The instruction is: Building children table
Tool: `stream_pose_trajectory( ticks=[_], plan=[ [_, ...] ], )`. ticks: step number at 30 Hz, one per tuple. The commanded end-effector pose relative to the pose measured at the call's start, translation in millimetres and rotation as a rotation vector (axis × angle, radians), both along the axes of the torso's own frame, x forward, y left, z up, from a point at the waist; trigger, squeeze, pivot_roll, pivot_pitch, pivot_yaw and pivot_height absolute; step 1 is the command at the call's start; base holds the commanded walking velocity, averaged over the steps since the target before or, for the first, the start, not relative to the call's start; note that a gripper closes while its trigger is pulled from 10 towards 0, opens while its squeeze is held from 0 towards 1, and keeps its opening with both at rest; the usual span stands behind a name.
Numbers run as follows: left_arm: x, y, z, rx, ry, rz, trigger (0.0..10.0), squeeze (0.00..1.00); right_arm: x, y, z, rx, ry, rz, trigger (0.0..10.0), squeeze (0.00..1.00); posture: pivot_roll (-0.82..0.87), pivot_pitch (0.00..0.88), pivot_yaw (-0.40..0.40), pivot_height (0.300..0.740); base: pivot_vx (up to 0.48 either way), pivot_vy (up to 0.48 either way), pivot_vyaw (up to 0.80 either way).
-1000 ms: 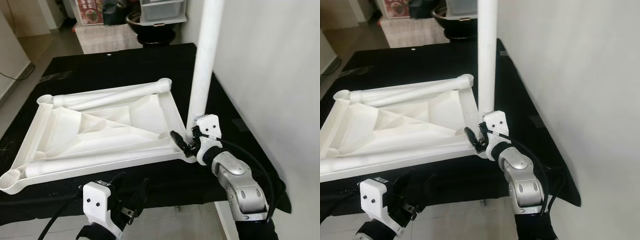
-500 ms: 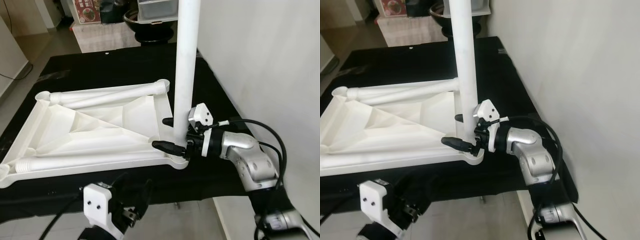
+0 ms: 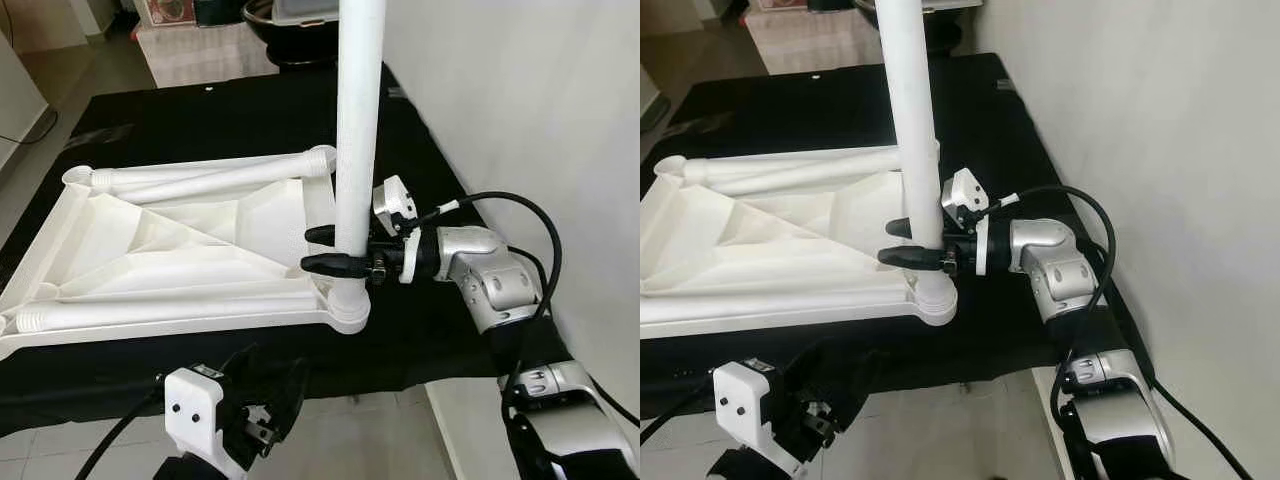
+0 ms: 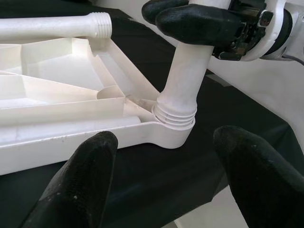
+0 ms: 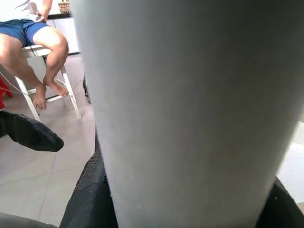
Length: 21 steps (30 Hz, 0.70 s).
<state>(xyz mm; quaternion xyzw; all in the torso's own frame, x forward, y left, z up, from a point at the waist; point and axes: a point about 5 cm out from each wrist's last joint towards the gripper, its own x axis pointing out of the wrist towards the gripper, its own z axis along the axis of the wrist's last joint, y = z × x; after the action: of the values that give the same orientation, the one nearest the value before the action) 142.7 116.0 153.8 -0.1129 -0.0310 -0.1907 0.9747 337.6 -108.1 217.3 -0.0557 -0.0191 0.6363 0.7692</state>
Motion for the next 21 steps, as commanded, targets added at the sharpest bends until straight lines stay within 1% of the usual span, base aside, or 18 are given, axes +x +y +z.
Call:
stream_pose_trajectory(
  ticks=[1, 2, 3, 4, 6, 7, 8, 10, 11, 12, 13, 14, 16, 17, 19, 20, 21],
  plan=[
    [1.1, -0.5, -4, 0.005, 0.021, -0.002, 10.0, 0.0, 2.0, 0.7, -7, 0.039, 0.006, -0.109, 0.0, 0.0, 0.08, 0.164, 0.019, 0.74, 0.0, 0.0, 0.0],
    [2.1, -0.7, -4, 0.004, 0.02, -0.002, 10.0, 0.0, 2.7, -0.4, -8, 0.045, 0.003, -0.144, 0.0, 0.0, 0.08, 0.164, 0.019, 0.74, 0.0, 0.0, 0.0],
    [2.1, -0.7, -4, 0.004, 0.02, -0.002, 10.0, 0.0, 2.7, -0.4, -8, 0.045, 0.003, -0.144, 0.0, 0.0, 0.08, 0.164, 0.019, 0.74, 0.0, 0.0, 0.0],
    [5.1, -1.1, -5, 0.001, 0.015, 0.001, 10.0, 0.0, -5.9, 0.6, -20, 0.064, -0.003, -0.419, 0.0, 0.0, 0.06, 0.148, 0.009, 0.74, 0.0, 0.0, 0.0],
    [5.1, -1.1, -5, 0.001, 0.015, 0.001, 10.0, 0.0, -5.9, 0.6, -20, 0.064, -0.003, -0.419, 0.0, 0.0, 0.06, 0.148, 0.009, 0.74, 0.0, 0.0, 0.0],
    [6.4, -1.0, -6, 0.001, 0.013, 0.003, 10.0, 0.0, -8.7, -0.3, -24, 0.071, -0.009, -0.557, 0.0, 0.0, 0.06, 0.147, 0.009, 0.74, 0.0, 0.0, 0.0],
    [8.2, -0.5, -6, 0.0, 0.01, 0.006, 10.0, 0.0, -24.3, -1.9, -41, 0.028, 0.001, -0.788, 0.0, 0.0, 0.03, 0.144, 0.007, 0.74, 0.0, 0.0, 0.0],
    [8.2, -0.5, -6, 0.0, 0.01, 0.006, 10.0, 0.0, -24.3, -1.9, -41, 0.028, 0.001, -0.788, 0.0, 0.0, 0.03, 0.144, 0.007, 0.74, 0.0, 0.0, 0.0],
    [10.9, 0.0, -7, -0.001, 0.008, 0.008, 10.0, 0.0, -41.4, 2.3, -51, -0.007, -0.012, -0.892, 0.0, 0.0, 0.03, 0.139, 0.011, 0.74, 0.0, 0.0, 0.0],
    [13.4, 0.5, -8, -0.001, 0.006, 0.01, 10.0, 0.0, -52.9, 8.5, -58, -0.026, -0.011, -0.926, 0.0, 0.0, 0.02, 0.126, 0.02, 0.74, 0.0, 0.0, 0.0],
    [15.3, 0.8, -9, -0.002, 0.005, 0.012, 10.0, 0.0, -59.2, 12.9, -61, -0.034, -0.011, -0.936, 0.0, 0.0, 0.02, 0.12, 0.021, 0.74, 0.0, 0.0, 0.0],
    [15.3, 0.8, -9, -0.002, 0.005, 0.012, 10.0, 0.0, -59.2, 12.9, -61, -0.034, -0.011, -0.936, 0.0, 0.0, 0.02, 0.12, 0.021, 0.74, 0.0, 0.0, 0.0],
    [19.0, 1.1, -10, -0.003, 0.004, 0.014, 10.0, 0.0, -50.9, 13.5, -62, -0.03, -0.018, -0.93, 0.0, 0.0, 0.03, 0.103, 0.023, 0.74, 0.0, 0.0, 0.0],
    [19.0, 1.1, -10, -0.003, 0.004, 0.014, 10.0, 0.0, -50.9, 13.5, -62, -0.03, -0.018, -0.93, 0.0, 0.0, 0.03, 0.103, 0.023, 0.74, 0.0, 0.0, 0.0],
    [21.3, 1.8, -11, -0.004, 0.003, 0.015, 10.0, 0.0, -44.5, 13.9, -62, -0.028, -0.015, -0.923, 0.0, 0.0, 0.04, 0.092, 0.023, 0.74, 0.0, 0.0, 0.0],
    [21.7, 2.4, -11, -0.003, 0.003, 0.016, 10.0, 0.0, -43.5, 17.3, -63, -0.027, -0.003, -0.892, 10.0, 0.0, 0.04, 0.087, 0.023, 0.74, 0.0, 0.0, 0.0],
    [21.7, 2.4, -11, -0.003, 0.003, 0.016, 10.0, 0.0, -43.5, 17.3, -63, -0.027, -0.003, -0.892, 10.0, 0.0, 0.04, 0.087, 0.023, 0.74, 0.0, 0.0, 0.0]
  ],
)
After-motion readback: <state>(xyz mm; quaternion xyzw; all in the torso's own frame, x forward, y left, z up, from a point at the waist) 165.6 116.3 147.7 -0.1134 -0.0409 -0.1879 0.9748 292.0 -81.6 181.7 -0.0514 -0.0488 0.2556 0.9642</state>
